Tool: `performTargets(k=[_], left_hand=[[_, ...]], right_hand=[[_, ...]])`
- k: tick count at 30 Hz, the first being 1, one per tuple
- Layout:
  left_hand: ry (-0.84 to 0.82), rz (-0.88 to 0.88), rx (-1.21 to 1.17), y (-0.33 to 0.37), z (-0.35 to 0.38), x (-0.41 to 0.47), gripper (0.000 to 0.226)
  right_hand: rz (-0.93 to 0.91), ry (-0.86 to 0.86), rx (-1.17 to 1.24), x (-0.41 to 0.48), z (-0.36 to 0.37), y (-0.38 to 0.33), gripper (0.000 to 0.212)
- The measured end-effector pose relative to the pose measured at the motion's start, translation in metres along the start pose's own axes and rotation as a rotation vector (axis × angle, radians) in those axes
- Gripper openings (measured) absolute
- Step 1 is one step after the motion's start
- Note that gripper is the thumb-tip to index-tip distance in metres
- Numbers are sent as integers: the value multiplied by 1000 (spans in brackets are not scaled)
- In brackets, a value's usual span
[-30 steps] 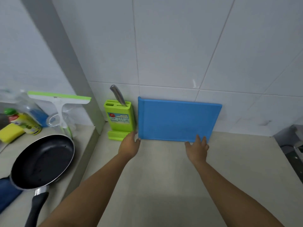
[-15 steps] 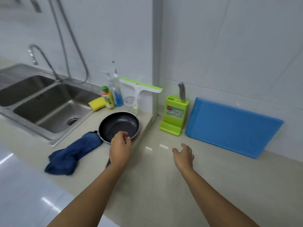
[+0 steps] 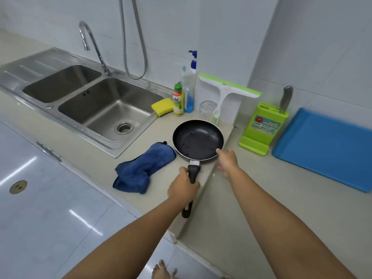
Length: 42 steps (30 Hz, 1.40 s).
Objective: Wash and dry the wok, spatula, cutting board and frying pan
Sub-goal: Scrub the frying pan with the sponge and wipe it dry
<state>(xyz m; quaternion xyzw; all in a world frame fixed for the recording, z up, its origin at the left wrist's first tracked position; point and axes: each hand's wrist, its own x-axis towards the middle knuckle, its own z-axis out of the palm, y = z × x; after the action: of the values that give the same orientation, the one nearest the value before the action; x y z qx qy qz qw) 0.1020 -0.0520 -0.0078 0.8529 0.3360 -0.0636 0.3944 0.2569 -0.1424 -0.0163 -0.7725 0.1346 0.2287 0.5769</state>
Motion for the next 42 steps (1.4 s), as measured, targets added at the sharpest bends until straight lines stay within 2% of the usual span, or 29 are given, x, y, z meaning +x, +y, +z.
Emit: performTargets(k=[2,5,9,12,16,21,31,36,42], left_hand=[[-52,28,-53,-13,-7,5,40],[-113,48,-174,-31,-18,8,43],[25,117,-206,-45,-38,12,41],[75,142,-280,-49,-58,12,36],[137,147,-278,-69,-109,26,30],[179,109,-260,-120,-183,59,32],[191,133,-58,-251,-371,150,39],[129,170,123,-289,-436,189,43],[125,206,417,-298,-487,259,41]], right_hand=[[78,-16,134,1,10,3,52],[97,-17,253,-6,18,4,39],[70,58,421,-19,30,4,39],[-27,105,489,-30,47,-8,43],[-85,34,541,-48,89,-39,50],[-74,-48,474,-57,178,-65,48],[-5,-115,549,-81,406,-107,48],[38,-74,524,-90,477,-119,48],[32,-23,494,-59,545,-156,45]])
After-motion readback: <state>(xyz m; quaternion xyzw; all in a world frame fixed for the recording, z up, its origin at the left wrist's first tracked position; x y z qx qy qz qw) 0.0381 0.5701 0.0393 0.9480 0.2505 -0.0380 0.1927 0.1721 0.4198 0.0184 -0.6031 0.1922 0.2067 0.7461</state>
